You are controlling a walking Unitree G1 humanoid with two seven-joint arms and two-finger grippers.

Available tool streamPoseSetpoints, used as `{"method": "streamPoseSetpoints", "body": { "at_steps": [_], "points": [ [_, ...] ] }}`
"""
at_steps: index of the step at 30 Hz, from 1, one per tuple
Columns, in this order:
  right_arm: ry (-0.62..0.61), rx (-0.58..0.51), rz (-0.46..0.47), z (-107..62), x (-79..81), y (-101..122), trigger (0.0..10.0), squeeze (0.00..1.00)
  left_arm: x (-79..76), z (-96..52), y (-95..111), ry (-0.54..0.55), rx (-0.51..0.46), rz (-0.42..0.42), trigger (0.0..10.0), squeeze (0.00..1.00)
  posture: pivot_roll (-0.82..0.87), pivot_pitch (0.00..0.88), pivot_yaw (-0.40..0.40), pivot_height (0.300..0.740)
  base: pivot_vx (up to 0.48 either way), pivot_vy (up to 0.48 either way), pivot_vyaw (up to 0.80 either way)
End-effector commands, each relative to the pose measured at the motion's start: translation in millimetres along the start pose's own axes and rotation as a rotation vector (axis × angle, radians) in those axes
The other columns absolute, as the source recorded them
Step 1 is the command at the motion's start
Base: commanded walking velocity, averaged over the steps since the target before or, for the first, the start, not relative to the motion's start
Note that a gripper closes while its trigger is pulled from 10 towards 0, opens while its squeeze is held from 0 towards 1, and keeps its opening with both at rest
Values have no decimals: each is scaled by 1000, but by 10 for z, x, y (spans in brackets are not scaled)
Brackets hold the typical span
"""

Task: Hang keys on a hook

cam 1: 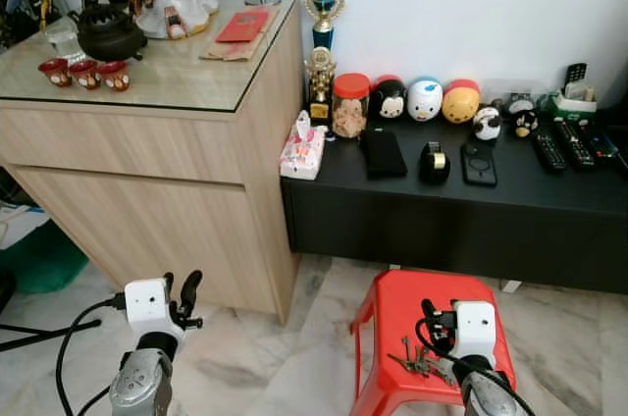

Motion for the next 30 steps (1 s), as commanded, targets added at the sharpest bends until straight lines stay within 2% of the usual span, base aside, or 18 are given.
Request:
{"method": "streamPoseSetpoints", "body": {
  "at_steps": [1,6,13,23,30],
  "points": [
    [15,15,4,-25,63,-42,10000,0,92,-44,-61,17,50,20,10000,0,-85,0,60,700,0,0,0],
    [26,35,3,-17,86,-61,10000,0,121,-14,-42,37,49,17,10000,0,-86,0,57,700,0,0,0],
    [14,107,9,20,11,-122,10000,0,112,-43,-97,53,57,5,10000,0,-71,0,43,690,0,0,0],
    [20,92,-18,67,-18,-60,10000,0,126,-39,-91,76,47,-5,10000,0,-63,0,21,656,0,0,0],
    [-8,74,1,64,-67,-43,10000,0,128,-23,-90,77,50,-5,10000,0,-72,0,20,656,0,0,0]
  ]
}}
Point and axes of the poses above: a point about 5 cm out from each wrist's last joint towards the gripper, its own z axis pointing out of the wrist towards the gripper, its own y axis along the axis of the wrist's last joint, x = y × z, the point moved 2 cm from there along z, pointing out of the wrist towards the gripper, and after that the axes turned 15 degrees about -z, right-handed, at the moved point
